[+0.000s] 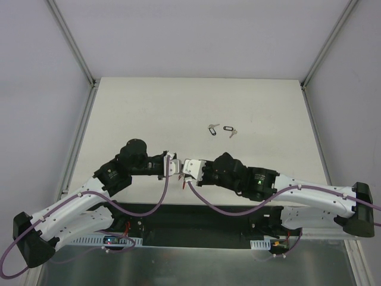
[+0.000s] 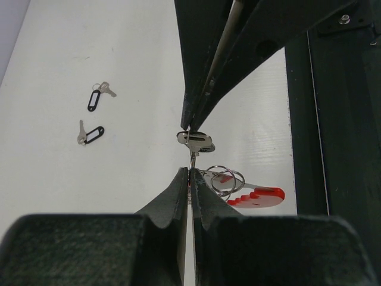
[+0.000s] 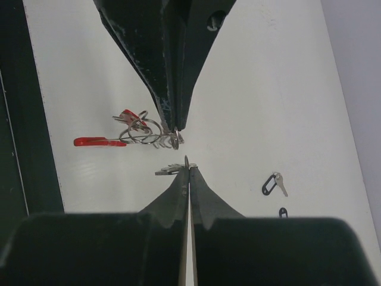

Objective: Put the keys on the keyring

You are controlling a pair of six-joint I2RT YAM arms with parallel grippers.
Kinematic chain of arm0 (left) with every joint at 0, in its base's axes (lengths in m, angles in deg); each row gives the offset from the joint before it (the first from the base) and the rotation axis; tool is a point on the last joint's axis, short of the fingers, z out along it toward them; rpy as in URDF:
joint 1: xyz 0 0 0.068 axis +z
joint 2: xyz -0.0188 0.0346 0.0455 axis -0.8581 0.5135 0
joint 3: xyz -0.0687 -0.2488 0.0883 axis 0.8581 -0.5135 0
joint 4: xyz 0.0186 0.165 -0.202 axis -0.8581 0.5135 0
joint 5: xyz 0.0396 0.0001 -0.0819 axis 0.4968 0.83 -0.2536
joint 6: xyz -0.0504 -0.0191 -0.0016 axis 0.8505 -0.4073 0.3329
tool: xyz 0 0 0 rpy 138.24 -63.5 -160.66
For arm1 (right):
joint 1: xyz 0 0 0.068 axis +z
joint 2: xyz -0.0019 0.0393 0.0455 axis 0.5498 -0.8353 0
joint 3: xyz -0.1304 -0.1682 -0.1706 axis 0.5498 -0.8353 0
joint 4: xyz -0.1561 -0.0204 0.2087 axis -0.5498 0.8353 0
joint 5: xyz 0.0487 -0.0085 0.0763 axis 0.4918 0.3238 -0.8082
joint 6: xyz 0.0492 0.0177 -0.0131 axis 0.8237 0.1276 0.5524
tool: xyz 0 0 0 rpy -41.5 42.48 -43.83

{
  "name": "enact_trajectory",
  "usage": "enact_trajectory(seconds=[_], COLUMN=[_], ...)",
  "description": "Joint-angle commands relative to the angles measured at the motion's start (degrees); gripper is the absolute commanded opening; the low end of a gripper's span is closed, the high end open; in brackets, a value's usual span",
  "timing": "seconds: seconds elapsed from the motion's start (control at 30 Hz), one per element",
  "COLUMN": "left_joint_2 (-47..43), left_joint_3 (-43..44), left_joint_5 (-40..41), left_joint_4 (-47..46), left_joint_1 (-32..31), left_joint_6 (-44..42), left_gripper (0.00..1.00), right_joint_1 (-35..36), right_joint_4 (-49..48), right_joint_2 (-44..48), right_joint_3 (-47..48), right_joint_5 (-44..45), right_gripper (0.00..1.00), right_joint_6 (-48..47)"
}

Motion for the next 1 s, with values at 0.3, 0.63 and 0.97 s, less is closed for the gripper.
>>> enact_trajectory(seconds=[0.3, 0.63, 0.97], left_joint_2=[-0.82, -0.12, 0.41], left_joint_3=[0.14, 0.14, 0.23], left_joint_5=[-1.95, -2.30, -2.39], left_joint_4=[-6.32, -6.49, -6.49], left_joint_1=[-0.80, -0.80, -0.71], left_joint_6=[1.75, 1.92, 2.01], left_gripper=[0.00, 0.00, 0.00], right_joint_1=[-1.51, -1.69, -1.60], right_joint_4=[-5.34, -6.22, -6.22], right_joint_2=[2.65, 4.15, 4.15], right_joint_3=[-2.36, -2.88, -2.80], right_joint_5=[-3.64, -4.43, -4.87], right_gripper=[0.01, 0.01, 0.01], right_joint_6=[1.72, 1.63, 1.63])
